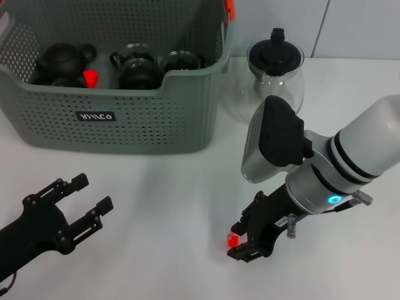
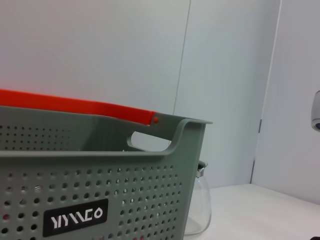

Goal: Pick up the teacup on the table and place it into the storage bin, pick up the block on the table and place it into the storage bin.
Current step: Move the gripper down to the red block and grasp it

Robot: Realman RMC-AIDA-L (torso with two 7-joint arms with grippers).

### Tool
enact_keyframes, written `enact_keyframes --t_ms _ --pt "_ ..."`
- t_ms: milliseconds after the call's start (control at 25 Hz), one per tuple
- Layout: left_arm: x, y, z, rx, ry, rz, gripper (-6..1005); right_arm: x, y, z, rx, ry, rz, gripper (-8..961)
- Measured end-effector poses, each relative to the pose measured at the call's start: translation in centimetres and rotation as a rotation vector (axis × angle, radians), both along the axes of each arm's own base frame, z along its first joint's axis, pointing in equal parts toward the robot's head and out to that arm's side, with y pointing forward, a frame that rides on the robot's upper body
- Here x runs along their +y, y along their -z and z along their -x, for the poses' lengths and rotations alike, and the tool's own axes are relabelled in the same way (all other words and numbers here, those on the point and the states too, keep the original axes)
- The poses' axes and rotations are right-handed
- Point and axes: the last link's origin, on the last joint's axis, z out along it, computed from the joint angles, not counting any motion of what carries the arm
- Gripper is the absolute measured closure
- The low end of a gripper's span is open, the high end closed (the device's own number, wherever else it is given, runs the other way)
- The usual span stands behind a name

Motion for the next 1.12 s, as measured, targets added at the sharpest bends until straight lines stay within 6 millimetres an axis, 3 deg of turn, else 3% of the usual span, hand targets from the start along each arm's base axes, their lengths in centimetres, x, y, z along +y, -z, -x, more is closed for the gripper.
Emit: enact_keyframes --t_ms 1040,1120 --pt "-0.1 0.0 0.2 0.002 -0.009 0.000 325 -0.3 0.9 0.0 0.003 -0.011 -0.007 474" --pt "-0.1 0.1 0.2 0.002 -0.009 0.000 325 -0.3 0.9 0.0 0.001 -0.011 -0.004 543"
